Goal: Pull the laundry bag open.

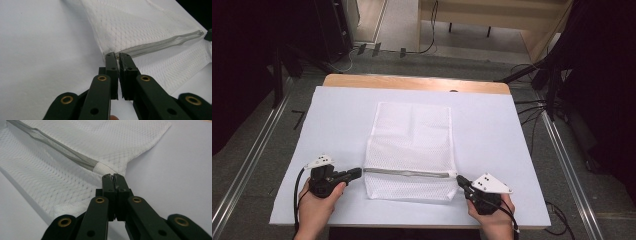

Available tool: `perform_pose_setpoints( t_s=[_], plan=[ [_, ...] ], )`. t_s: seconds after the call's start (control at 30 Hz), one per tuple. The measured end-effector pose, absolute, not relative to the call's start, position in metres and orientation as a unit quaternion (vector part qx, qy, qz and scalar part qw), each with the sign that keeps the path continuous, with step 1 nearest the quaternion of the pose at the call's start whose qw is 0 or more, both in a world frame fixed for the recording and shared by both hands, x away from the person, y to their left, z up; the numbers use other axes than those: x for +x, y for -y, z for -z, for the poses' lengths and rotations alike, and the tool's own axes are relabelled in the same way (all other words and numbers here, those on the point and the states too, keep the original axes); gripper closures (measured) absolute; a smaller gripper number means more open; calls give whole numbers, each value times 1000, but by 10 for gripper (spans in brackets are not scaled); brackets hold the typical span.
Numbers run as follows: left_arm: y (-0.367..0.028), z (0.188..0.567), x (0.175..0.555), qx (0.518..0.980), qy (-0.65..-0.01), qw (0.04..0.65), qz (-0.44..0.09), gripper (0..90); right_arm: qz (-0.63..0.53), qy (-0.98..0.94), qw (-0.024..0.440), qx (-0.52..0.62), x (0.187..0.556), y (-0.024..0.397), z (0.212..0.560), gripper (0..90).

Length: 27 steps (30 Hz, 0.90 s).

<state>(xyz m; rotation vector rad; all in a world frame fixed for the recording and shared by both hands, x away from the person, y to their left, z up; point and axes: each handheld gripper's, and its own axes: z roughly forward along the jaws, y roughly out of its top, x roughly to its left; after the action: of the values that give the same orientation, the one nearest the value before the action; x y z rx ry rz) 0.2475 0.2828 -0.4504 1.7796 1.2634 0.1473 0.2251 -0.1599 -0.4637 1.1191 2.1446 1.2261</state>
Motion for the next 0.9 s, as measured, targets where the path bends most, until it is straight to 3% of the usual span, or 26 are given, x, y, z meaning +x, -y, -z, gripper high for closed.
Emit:
perform_pose_setpoints(
  t_s=[0.1, 0.2, 0.37, 0.63, 0.9],
  plan=[
    [-284, 450, 247, 719, -514, 463, -70, 804, -440, -774, 211, 403, 226, 162, 465, 900],
    [-286, 449, 246, 710, -511, 478, -78, 647, -446, -774, 200, 402, 226, 164, 469, 876],
    [-285, 447, 244, 702, -504, 490, -110, 461, -465, -761, 197, 407, 226, 168, 467, 675],
    [-291, 446, 243, 686, -506, 502, -147, 271, -469, -749, 195, 426, 230, 178, 466, 466],
    [-297, 444, 243, 681, -506, 502, -167, 164, -475, -746, 197, 424, 234, 190, 462, 302]
  ],
)
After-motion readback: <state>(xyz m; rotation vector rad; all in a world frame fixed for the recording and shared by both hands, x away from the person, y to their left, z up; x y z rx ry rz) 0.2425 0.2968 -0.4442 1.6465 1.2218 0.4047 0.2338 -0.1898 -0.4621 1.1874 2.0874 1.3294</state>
